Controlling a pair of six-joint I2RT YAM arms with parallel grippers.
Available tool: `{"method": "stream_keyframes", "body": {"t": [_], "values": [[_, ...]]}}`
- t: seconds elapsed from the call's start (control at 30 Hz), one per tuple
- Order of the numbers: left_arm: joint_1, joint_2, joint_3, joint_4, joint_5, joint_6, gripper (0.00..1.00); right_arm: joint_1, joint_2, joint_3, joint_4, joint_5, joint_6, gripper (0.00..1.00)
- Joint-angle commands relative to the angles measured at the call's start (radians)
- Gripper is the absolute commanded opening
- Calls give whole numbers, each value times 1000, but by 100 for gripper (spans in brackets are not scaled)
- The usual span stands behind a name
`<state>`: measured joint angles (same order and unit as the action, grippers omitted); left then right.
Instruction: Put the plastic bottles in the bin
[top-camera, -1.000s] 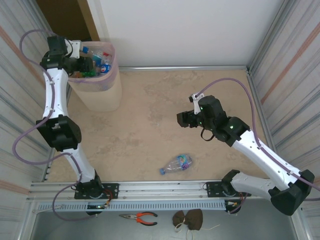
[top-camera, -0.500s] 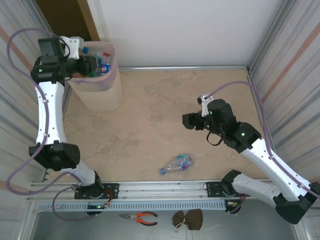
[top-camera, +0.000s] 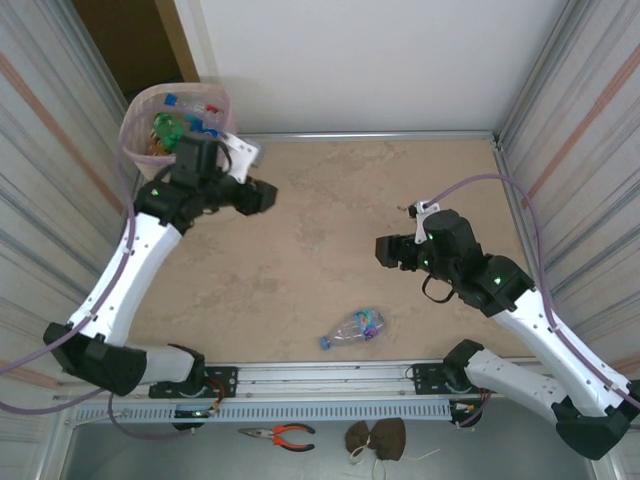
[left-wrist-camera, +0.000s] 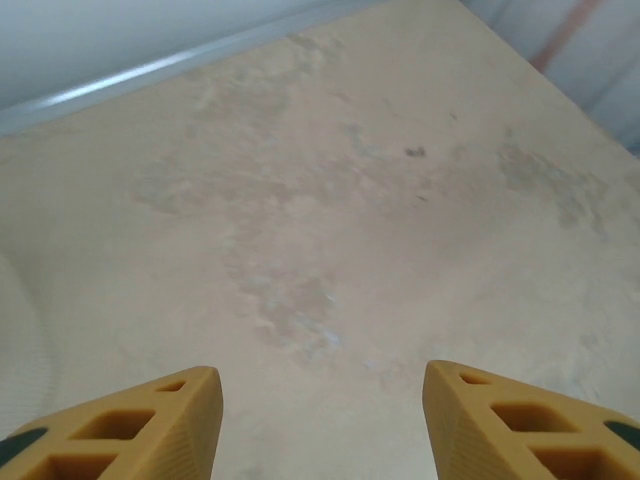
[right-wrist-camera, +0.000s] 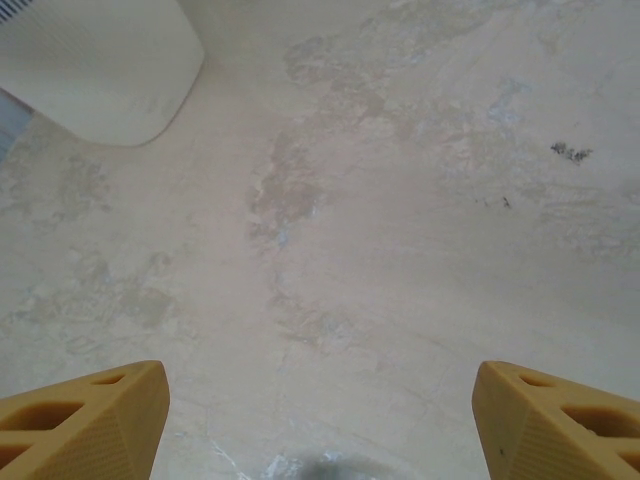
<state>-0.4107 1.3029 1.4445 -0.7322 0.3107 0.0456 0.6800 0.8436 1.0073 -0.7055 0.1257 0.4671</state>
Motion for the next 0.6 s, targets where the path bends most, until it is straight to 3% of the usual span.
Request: {"method": "stream_keyframes", "body": {"t": [0.0,0.3,0.57], "values": [[-115,-46,-116,106,-103,-55,58,-5,-30,-12,-35,33,39,78],[-504,54,-259,180,-302,-111,74,-4,-79,4,-78,79,31,79],[-736,254,-229,139,-358,-146,89,-5,-132,39,-122,139,8,79]]}}
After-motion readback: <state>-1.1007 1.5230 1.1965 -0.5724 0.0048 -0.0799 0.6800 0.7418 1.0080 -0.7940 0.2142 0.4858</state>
